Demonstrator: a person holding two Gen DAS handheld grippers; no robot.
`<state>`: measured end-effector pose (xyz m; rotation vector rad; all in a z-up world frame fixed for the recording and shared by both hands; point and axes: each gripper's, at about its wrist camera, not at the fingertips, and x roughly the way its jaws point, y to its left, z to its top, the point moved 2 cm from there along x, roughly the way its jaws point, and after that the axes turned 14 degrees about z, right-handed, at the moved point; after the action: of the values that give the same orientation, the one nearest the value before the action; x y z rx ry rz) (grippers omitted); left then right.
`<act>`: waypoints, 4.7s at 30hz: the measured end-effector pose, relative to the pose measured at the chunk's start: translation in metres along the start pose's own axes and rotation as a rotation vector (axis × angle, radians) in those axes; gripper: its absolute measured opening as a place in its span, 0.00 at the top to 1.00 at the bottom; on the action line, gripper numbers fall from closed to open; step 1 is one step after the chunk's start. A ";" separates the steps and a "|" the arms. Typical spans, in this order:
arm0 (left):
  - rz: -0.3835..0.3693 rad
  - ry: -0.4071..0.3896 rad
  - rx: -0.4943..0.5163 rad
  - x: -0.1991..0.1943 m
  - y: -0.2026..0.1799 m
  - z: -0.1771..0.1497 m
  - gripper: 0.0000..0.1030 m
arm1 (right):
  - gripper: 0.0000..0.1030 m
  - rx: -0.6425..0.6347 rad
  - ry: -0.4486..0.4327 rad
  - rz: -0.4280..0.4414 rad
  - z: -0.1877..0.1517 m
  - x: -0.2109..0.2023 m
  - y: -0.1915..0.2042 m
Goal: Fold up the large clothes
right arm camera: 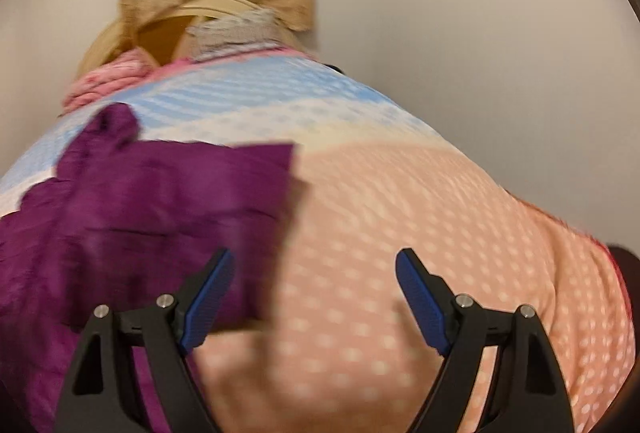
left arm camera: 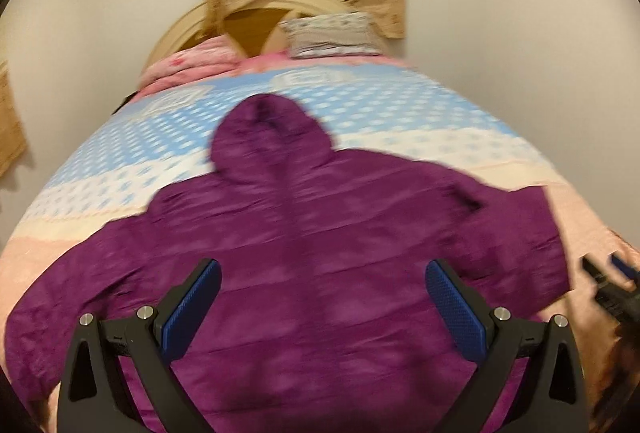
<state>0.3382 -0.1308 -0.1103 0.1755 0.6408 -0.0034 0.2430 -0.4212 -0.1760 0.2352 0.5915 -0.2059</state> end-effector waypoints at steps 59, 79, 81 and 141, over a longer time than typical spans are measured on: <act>0.141 0.149 0.003 0.122 0.108 -0.059 0.61 | 0.01 0.048 -0.051 0.149 -0.064 -0.032 0.039; 0.167 0.114 0.011 0.109 0.151 -0.059 0.35 | 0.00 -0.061 -0.047 0.100 -0.077 -0.066 0.051; 0.206 0.064 0.023 0.097 0.153 -0.056 0.31 | 0.00 -0.079 -0.081 0.032 -0.059 -0.071 0.042; 0.594 0.090 -0.217 0.031 0.350 -0.083 0.09 | 0.06 -0.285 0.198 0.270 0.021 0.071 0.191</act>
<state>0.3336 0.2293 -0.1372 0.1516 0.6548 0.6472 0.3609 -0.2534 -0.1692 0.0573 0.7697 0.1650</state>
